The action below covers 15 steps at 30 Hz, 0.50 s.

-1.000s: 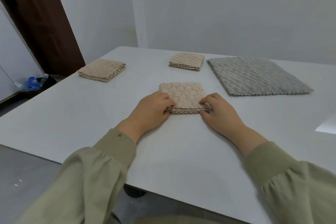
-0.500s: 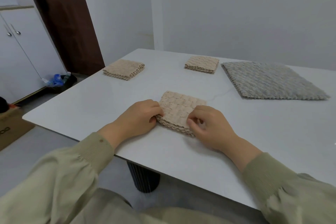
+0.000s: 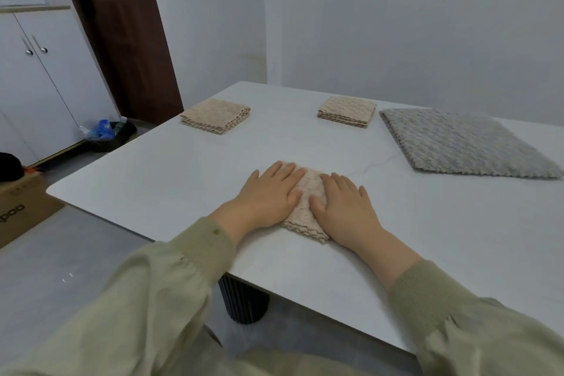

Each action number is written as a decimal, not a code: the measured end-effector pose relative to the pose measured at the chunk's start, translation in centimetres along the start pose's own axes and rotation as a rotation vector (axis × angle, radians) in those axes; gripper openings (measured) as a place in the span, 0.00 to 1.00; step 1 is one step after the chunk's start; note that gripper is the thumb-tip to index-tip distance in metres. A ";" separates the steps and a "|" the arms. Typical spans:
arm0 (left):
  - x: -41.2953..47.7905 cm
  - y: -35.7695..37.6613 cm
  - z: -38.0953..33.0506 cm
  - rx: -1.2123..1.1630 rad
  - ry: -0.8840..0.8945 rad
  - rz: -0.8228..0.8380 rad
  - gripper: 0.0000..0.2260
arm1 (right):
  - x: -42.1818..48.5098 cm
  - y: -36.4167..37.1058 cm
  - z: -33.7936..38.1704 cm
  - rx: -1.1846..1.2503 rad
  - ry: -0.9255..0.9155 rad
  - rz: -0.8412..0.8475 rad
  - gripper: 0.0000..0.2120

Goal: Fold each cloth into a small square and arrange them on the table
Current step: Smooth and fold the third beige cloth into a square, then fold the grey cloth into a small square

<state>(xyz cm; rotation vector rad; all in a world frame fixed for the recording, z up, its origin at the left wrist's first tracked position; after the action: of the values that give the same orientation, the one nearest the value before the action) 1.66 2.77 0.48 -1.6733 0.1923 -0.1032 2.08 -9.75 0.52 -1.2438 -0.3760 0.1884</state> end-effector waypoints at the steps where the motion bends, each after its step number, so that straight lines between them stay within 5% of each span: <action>1: -0.4 0.0 0.5 -0.004 -0.002 -0.003 0.23 | -0.1 0.1 0.5 -0.006 -0.009 0.004 0.28; 9: -0.8 -0.9 1.0 0.064 -0.036 0.132 0.24 | -0.1 0.1 1.4 0.069 -0.050 0.032 0.29; 15: 4.0 -4.9 -3.5 0.135 -0.109 0.041 0.23 | 0.8 -4.0 -5.3 0.189 0.111 -0.214 0.22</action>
<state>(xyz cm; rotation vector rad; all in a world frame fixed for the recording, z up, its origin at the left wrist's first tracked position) 5.30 -0.87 5.59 -1.5357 0.1347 0.0056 4.59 -15.47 3.02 -1.0156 -0.3835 -0.0283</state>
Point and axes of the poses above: each hand's wrist, its own x-axis towards the middle knuckle, its own y-axis out of the palm, z = x × y, the point moved 8 cm from there along x, towards the middle knuckle, and after that the axes turned 1 degree about x, right-handed, at the moved point
